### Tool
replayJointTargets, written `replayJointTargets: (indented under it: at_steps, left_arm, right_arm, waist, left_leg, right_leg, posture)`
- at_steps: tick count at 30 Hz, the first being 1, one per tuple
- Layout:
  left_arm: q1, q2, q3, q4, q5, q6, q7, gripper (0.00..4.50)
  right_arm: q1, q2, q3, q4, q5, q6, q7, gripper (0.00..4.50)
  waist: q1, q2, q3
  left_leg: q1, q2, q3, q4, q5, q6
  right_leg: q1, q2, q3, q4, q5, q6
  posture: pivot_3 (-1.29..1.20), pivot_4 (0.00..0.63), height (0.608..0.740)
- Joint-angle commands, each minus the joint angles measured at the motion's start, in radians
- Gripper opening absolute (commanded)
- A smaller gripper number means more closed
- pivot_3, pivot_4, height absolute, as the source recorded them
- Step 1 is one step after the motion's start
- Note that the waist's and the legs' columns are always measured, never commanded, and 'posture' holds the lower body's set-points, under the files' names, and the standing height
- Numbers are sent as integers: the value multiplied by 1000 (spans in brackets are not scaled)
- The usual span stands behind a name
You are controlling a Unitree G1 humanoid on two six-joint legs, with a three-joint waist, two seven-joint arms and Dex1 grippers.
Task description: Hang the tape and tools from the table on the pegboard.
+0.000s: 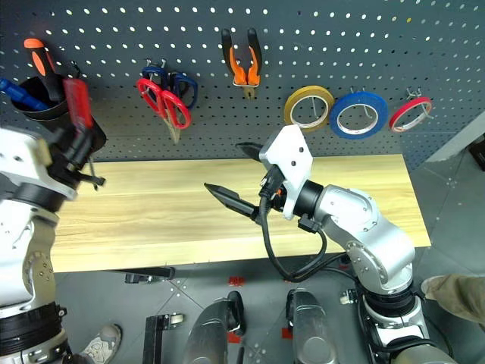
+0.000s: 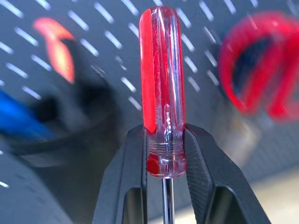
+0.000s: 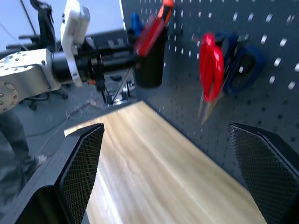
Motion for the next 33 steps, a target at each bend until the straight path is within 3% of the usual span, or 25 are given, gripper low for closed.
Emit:
replayJointTargets:
  at_steps: [1, 7, 11, 21, 32, 33]
  left_arm:
    - [-126, 61, 50, -34, -53, 20, 38, 760]
    - [-375, 128, 12, 150, -45, -40, 29, 760]
    - [-462, 145, -26, 261, -8, -119, 5, 760]
    - [-397, 187, 0, 343, 82, -259, 38, 760]
    - [-346, 158, 0, 564, 110, -424, 91, 759]
    - [-352, 149, 1, 575, 103, -436, 97, 1109]
  right_arm:
    - [-28, -11, -30, -27, 37, -15, -1, 4500]
    - [-60, 1, -41, -17, 57, 37, -71, 4500]
    - [-111, 26, -73, -11, 111, 123, -127, 4500]
    - [-140, 28, -88, -7, 152, 142, -177, 4500]
    - [-157, 33, -71, 15, 161, 122, -166, 4500]
    - [-157, 32, -69, 15, 161, 120, -165, 4500]
  waist:
    - [2, -1, -1]
    - [0, -2, -13]
    - [-6, -2, -18]
    - [-10, -2, -18]
    - [-11, -6, -26]
    - [-11, -7, -28]
  left_leg:
    - [0, 0, 0, 1, 0, 0]
    - [0, 0, 0, 3, 0, 0]
    - [0, 0, 0, 4, 0, 0]
    - [-1, 1, 0, 7, 0, 0]
    - [0, 1, 0, 12, 0, 0]
    - [0, 1, 0, 12, 0, 0]
  right_leg:
    - [0, 0, 0, 1, 0, 0]
    - [0, 1, 0, 1, 0, 0]
    - [0, 1, 0, 1, 0, 0]
    - [0, 1, 1, 3, 0, 0]
    - [-1, 1, 2, 12, 0, 0]
    - [-1, 1, 2, 12, 0, 0]
  posture:
    - [-219, 256, 740]
    - [-244, 242, 740]
    - [-263, 240, 740]
    - [-270, 240, 740]
    - [-260, 234, 740]
    - [-260, 234, 740]
